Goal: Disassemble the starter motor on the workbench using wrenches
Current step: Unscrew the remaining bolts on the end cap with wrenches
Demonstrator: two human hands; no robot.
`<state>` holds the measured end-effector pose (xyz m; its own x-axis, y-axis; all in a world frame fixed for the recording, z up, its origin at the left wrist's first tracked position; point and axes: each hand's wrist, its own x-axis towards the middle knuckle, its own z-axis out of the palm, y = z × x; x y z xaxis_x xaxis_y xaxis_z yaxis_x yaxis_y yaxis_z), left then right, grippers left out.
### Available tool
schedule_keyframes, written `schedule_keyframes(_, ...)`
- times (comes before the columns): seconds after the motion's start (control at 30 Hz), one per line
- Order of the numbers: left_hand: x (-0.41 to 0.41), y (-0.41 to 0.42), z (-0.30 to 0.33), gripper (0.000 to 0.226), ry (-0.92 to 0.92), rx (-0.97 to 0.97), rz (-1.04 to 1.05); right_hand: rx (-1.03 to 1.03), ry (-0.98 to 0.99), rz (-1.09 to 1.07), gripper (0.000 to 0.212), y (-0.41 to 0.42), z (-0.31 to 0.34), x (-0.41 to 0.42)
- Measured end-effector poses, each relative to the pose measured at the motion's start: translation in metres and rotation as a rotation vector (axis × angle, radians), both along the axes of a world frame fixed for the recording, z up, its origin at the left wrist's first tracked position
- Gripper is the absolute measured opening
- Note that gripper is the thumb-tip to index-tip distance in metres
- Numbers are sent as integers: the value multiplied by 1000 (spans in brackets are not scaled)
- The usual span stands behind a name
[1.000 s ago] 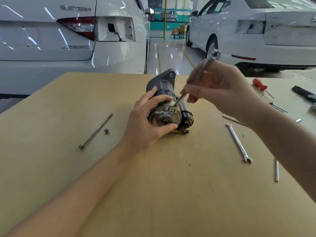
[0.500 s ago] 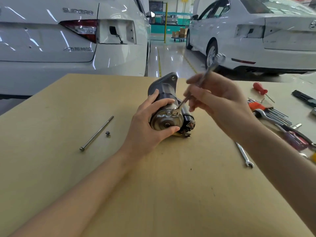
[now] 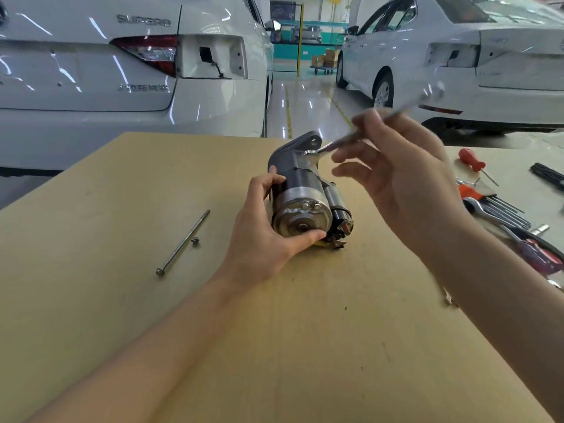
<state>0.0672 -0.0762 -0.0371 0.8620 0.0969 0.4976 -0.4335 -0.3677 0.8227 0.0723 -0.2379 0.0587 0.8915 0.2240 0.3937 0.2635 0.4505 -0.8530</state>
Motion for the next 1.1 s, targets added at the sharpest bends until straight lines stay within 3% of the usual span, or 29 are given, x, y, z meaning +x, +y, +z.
schedule_keyframes(0.17, -3, -2, -2, 80, -10, 8, 82, 265, 500, -37, 24, -18, -41, -14)
schedule_keyframes(0.27, -4, -6, -4, 85, -9, 55, 118, 295, 627, -26, 24, -23, -58, -18)
schedule_keyframes(0.47, -4, -7, -5, 99, 51, 84, 69, 297, 677, -15, 30, -19, -62, -16)
schedule_keyframes(0.77, -3, -5, -3, 100, 60, 46, 8, 291, 671, 8, 17, -13, -61, -21)
schedule_keyframes(1.1, -1, -3, -8, 97, 75, 41, -12, 184, 514, -44, 16, -15, -55, -19)
